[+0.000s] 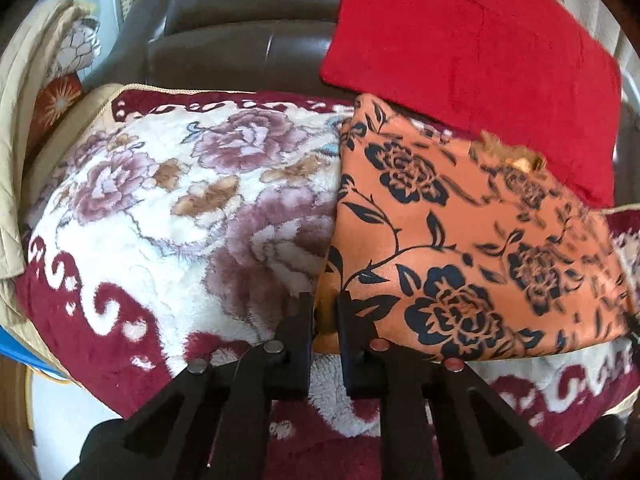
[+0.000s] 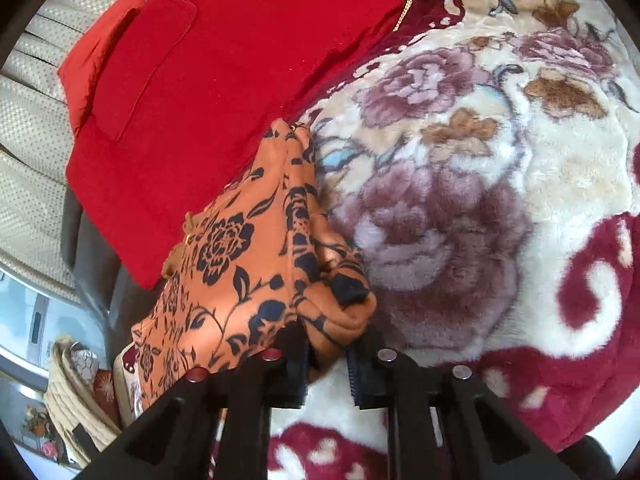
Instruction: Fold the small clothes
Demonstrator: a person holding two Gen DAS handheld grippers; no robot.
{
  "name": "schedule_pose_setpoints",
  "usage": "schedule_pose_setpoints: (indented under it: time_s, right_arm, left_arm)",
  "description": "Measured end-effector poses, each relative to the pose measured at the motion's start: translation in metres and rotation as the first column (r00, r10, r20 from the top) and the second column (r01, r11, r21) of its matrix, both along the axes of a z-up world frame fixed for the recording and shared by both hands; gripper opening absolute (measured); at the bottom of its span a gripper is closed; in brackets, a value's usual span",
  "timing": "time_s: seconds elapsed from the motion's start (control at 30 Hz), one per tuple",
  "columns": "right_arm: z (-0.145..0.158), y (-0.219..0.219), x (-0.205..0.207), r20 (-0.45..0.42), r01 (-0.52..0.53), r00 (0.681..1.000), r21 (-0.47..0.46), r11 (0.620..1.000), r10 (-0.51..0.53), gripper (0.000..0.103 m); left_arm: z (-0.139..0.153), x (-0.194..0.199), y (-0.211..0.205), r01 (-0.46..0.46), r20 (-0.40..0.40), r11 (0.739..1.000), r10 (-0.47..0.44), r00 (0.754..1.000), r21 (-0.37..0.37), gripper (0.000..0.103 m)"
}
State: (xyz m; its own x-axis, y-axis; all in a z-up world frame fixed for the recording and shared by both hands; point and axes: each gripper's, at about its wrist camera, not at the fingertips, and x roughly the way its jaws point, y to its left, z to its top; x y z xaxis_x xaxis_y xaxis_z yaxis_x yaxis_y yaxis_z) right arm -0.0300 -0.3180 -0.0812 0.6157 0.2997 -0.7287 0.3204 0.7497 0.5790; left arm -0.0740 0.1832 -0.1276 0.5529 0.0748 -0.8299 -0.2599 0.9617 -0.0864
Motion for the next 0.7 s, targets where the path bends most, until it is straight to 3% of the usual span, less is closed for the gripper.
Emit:
schedule_pose_setpoints:
  time_s: [0.07,0.1,0.13,0.23,0.3,0.43,0.47,0.5,0.53,0.57,0.6,0.67,0.7]
  right_arm:
    - [0.01,-0.015,-0.01,0.013,0.041,0.999,-0.026,0.999,-0.041,0.068]
    - [0.016,-0.021,-0.011,0.039,0.045,0.998,-0.021,0.999,-0.044,0.068]
    - [0.026,-0.027,-0.005,0.063,0.027,0.998,-0.023,0.999,-0.026,0.068]
    - [0.037,-0.029,0.03,0.089,-0.055,0.994,-0.028,0.998,0.057,0.068]
    - [0.031,-0.025,0.077,0.08,-0.15,0.986,0.0,0.989,0.15,0.068]
    - [0.002,-0.013,0.149,-0.029,-0.256,0.966,0.03,0.966,0.257,0.067]
    - [-0.001,-0.008,0.156,-0.038,-0.279,0.959,0.02,0.96,0.28,0.065]
    - [0.0,-0.001,0.164,-0.046,-0.305,0.952,-0.034,0.952,0.303,0.045]
    - [-0.001,0.002,0.168,-0.079,-0.304,0.952,-0.093,0.948,0.297,0.022]
    - [-0.006,-0.001,0.17,-0.099,-0.282,0.957,-0.109,0.953,0.272,0.016]
    - [-0.011,-0.01,0.17,-0.101,-0.227,0.971,-0.087,0.97,0.218,0.016]
    - [-0.012,-0.021,0.163,-0.096,-0.147,0.986,-0.093,0.985,0.138,0.016]
    - [-0.011,-0.024,0.158,-0.089,-0.122,0.99,-0.095,0.988,0.114,0.029]
  left_arm:
    - [0.01,-0.004,0.006,-0.034,0.012,0.999,0.033,0.999,0.031,0.038]
    - [0.013,-0.005,0.008,-0.05,0.022,0.998,0.049,0.999,0.039,0.059]
    - [0.018,-0.005,0.01,-0.063,0.041,0.997,0.061,0.997,0.035,0.071]
    - [0.027,0.013,0.012,-0.034,0.08,0.999,0.034,0.996,0.004,0.073]
    - [0.028,0.038,0.011,-0.008,0.09,1.0,0.01,0.996,-0.019,0.073]
    - [0.025,0.094,0.01,0.027,0.061,0.998,-0.023,0.998,-0.061,0.073]
    - [0.023,0.108,0.009,0.03,0.054,0.998,-0.027,0.998,-0.051,0.073]
    - [0.02,0.121,0.009,0.047,0.053,0.998,-0.045,0.998,-0.046,0.073]
    - [0.015,0.135,0.01,0.064,0.041,0.997,-0.062,0.997,-0.037,0.056]
    - [0.009,0.145,0.012,0.041,0.004,0.999,-0.041,0.999,-0.009,0.036]
    - [0.001,0.155,0.021,-0.012,-0.045,1.0,0.012,0.999,0.005,0.008]
    - [-0.008,0.159,0.041,-0.087,-0.058,0.994,0.083,0.995,-0.071,0.012]
    - [-0.009,0.158,0.047,-0.125,-0.075,0.991,0.121,0.99,-0.052,0.012]
